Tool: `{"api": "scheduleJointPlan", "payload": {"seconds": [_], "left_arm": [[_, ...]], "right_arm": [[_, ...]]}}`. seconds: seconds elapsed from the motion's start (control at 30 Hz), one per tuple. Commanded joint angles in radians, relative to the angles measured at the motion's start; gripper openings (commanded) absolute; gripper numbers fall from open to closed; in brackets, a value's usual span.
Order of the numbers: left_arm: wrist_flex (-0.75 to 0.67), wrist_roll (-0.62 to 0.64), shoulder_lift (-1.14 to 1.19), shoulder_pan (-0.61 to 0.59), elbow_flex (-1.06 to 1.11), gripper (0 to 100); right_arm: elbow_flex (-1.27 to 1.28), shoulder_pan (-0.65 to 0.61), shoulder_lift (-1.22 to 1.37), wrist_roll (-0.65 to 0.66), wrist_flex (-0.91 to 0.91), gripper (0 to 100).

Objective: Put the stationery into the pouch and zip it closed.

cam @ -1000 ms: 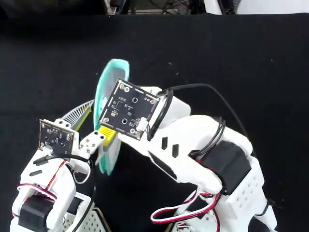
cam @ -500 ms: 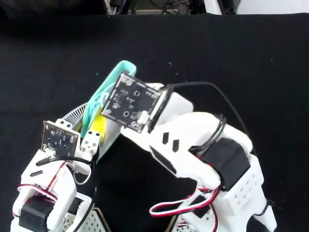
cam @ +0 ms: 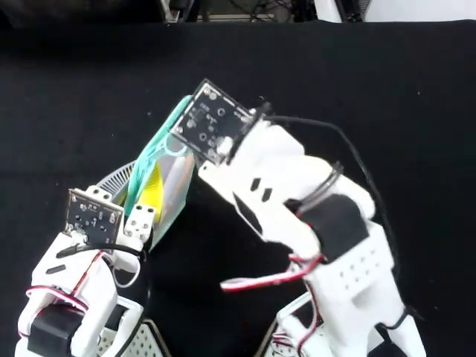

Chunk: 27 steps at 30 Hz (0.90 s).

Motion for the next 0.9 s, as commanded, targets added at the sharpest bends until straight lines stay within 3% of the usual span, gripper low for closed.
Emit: {"api": "scheduleJointPlan", "payload": {"seconds": [0.0, 0.43, 0.87], "left_arm": [[0.06, -0.006, 0.003, -0.01, -0.031, 3], [0.107, -0.009, -0.181, -0.013, 0.001, 3], [0.084, -0.008, -0.201, -0.012, 0.071, 3]], "right_arm": [[0.045, 0.092, -0.03, -0.003, -0.121, 1.2], [0.223, 0.255, -0.024, -0.003, -0.353, 1.2], [0.226, 0.267, -0.021, 0.0, -0.354, 1.2]]}}
